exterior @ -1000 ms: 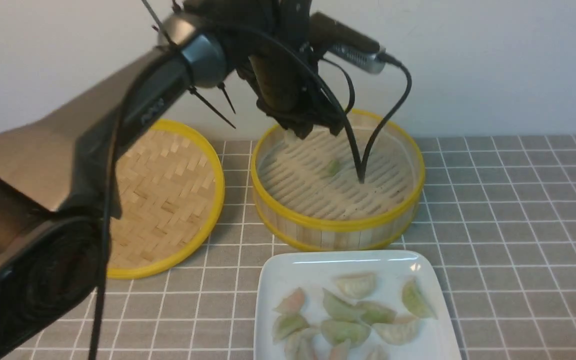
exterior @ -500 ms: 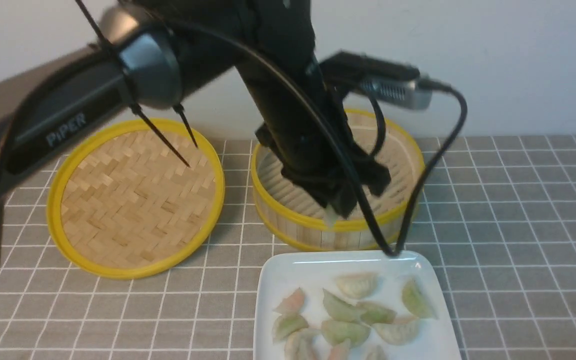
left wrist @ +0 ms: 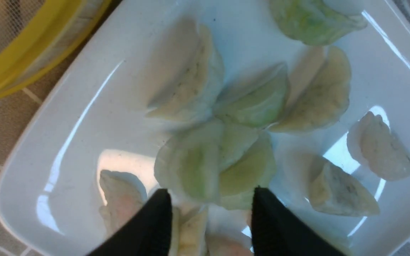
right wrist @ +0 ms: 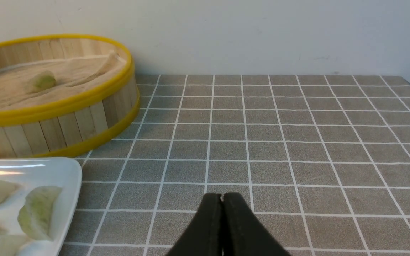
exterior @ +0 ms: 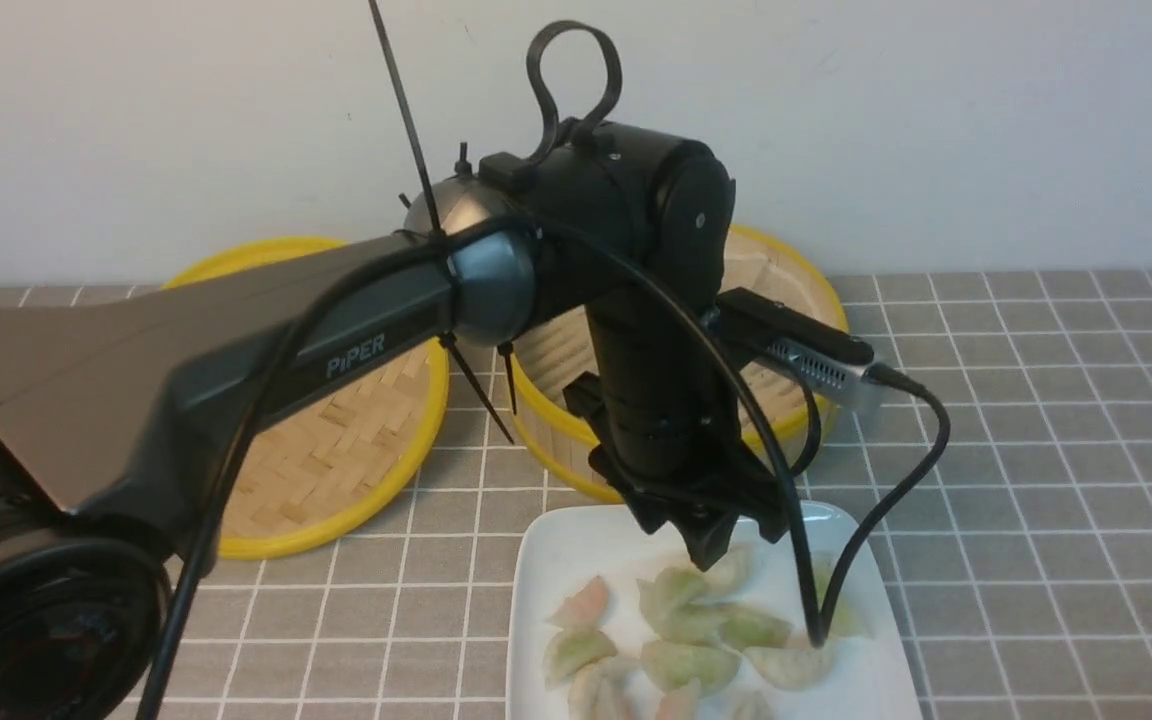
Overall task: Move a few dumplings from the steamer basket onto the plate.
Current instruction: Use the left arm to grab a dumpling from the steamer
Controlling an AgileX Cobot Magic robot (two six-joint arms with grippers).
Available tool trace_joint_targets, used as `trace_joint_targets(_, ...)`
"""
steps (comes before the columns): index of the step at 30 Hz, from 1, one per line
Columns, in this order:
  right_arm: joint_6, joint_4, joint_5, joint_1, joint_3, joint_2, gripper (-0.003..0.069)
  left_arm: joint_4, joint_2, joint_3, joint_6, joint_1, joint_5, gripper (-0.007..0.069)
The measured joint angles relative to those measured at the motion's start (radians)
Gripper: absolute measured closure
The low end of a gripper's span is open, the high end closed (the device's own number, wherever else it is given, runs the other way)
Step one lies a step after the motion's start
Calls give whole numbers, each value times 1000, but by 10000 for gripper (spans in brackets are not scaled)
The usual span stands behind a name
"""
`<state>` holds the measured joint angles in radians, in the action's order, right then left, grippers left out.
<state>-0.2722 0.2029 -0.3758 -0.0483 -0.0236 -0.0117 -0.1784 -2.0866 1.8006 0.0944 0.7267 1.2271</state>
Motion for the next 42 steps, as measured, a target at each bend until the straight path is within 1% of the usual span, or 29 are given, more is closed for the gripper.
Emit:
trace_joint_targets(1, 0, 0, 0, 0, 0, 0, 673, 3, 0, 6, -7, 0, 0, 226)
trace_joint_targets(2, 0, 0, 0, 0, 0, 0, 673, 10, 0, 10, -17, 0, -1, 210)
trace_joint_targets(3, 0, 0, 0, 0, 0, 0, 673, 25, 0, 26, -46, 0, -8, 185)
trace_joint_targets(4, 0, 0, 0, 0, 0, 0, 673, 44, 0, 43, -81, -1, -19, 176)
trace_joint_targets(5, 0, 0, 0, 0, 0, 0, 673, 49, 0, 43, -94, -1, -23, 176)
trace_joint_targets(6, 0, 0, 0, 0, 0, 0, 673, 97, -3, 83, -150, -8, -64, 174)
trace_joint_targets(7, 0, 0, 0, 0, 0, 0, 673, 119, -7, 105, -180, -13, -86, 174)
trace_joint_targets(11, 0, 0, 0, 0, 0, 0, 673, 178, -56, 229, -222, -54, -163, 177)
trace_joint_targets(13, 0, 0, 0, 0, 0, 0, 673, 189, -117, 324, -227, -85, -190, 177)
trace_joint_targets(19, 0, 0, 0, 0, 0, 0, 673, 195, -295, 511, -222, -148, -256, 177)
trace_joint_targets(26, 0, 0, 0, 0, 0, 0, 673, 203, -400, 547, -189, -164, -326, 177)
trace_joint_targets(42, 0, 0, 0, 0, 0, 0, 673, 224, -461, 548, -180, -163, -321, 177)
